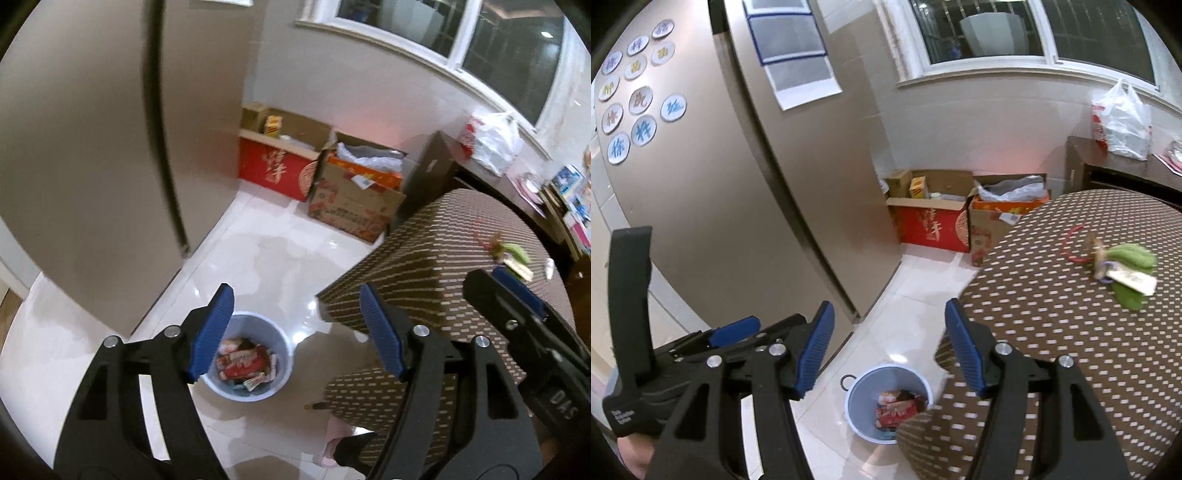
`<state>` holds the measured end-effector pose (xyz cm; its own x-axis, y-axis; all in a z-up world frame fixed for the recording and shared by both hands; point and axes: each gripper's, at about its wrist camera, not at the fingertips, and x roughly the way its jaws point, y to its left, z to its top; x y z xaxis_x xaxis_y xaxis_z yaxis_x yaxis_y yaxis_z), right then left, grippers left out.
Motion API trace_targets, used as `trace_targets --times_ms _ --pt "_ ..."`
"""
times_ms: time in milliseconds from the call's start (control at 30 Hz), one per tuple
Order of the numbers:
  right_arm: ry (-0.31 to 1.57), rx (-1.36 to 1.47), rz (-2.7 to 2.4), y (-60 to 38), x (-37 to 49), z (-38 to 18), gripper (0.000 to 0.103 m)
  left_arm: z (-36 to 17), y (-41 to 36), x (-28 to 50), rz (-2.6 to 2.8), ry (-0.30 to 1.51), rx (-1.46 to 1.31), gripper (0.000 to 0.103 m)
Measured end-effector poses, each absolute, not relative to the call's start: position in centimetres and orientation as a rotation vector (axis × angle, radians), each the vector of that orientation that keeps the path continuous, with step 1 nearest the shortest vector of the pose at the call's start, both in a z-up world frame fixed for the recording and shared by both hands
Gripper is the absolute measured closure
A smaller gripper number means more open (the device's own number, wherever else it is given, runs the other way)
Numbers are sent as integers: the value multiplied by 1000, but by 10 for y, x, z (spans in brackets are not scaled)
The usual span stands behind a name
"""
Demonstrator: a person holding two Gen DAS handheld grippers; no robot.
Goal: Collect trash
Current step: 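Move both open grippers back to the green leaf item on the table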
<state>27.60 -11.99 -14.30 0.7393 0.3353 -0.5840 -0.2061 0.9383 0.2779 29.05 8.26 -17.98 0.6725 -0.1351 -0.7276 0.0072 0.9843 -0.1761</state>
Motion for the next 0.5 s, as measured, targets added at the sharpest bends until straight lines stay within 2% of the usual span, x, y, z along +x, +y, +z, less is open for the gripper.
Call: trace_targets --times_ms 333,500 --pt "642 236 106 -243 258 -129 40 -156 -42 294 -287 811 -59 33" --pt "646 269 -14 -319 251 -134 38 -155 -115 306 -402 814 -6 28"
